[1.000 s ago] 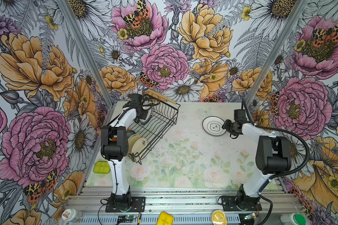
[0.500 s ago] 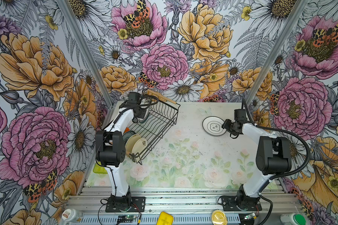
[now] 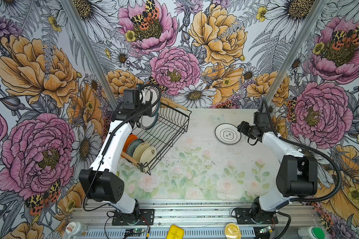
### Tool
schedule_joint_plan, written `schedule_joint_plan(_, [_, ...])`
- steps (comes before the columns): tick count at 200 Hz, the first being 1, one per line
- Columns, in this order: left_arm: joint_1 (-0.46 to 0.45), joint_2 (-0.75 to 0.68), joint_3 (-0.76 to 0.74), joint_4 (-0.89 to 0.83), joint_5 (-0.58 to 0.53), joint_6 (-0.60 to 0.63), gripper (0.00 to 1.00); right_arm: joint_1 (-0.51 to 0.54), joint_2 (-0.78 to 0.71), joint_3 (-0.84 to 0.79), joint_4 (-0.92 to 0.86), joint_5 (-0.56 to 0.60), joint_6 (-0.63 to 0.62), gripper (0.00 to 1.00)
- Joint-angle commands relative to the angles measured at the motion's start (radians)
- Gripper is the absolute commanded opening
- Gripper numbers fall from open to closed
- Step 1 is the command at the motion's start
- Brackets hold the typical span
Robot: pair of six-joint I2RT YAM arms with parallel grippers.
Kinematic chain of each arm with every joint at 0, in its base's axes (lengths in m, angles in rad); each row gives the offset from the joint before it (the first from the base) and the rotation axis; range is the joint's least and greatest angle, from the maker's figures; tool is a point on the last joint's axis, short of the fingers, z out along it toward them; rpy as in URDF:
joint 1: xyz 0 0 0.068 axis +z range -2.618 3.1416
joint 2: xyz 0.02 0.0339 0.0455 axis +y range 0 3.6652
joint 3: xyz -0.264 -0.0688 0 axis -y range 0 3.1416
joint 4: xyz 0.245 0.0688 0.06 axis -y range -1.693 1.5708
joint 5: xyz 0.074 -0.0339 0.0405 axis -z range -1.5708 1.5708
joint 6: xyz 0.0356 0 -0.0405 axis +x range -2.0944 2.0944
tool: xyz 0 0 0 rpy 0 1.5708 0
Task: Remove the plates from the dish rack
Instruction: 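Lift the plate from the rack with the left gripper while the right gripper approaches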
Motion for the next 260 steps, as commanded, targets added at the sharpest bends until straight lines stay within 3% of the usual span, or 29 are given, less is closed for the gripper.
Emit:
schedule_joint_plan(1, [-0.067,-0.041,-0.017,0.045,0.06,-0.197,0.0,-0.005,-0.076,-0.006,0.024,-0.067,-0.039,0.67])
schedule_joint_plan(28, [-0.14,-0.112,-0.104,0.146,0.142,-0.408,0.0,0.008,-0.146,-0.029,0.037,-0.181,-0.03,0.67])
schedule_joint_plan(87, [-0.313,-0.146,-0.32,0.422,0.262,-0.671,0.0,0.11,-0.329,-0.138,0.198,-0.498,0.114,0.71])
schedule_joint_plan(116, [-0.349,-0.128,-0.399,0.577,0.327,-0.801,0.0,0.175,-0.383,-0.208,0.324,-0.54,0.223,0.71])
schedule_joint_plan(134, [-0.354,-0.12,-0.418,0.624,0.357,-0.835,0.0,0.192,-0.41,-0.285,0.507,-0.569,0.337,0.75])
schedule_joint_plan(160, [-0.364,-0.119,-0.449,0.704,0.399,-0.886,0.0,0.214,-0.409,-0.331,0.576,-0.557,0.379,0.75])
schedule_joint_plan(192, [-0.381,-0.102,-0.481,0.754,0.422,-0.923,0.0,0.24,-0.376,-0.387,0.803,-0.574,0.509,0.75])
schedule_joint_plan(260, [-0.392,-0.049,-0.527,0.883,0.464,-0.99,0.0,0.357,-0.264,-0.357,0.953,-0.522,0.581,0.69])
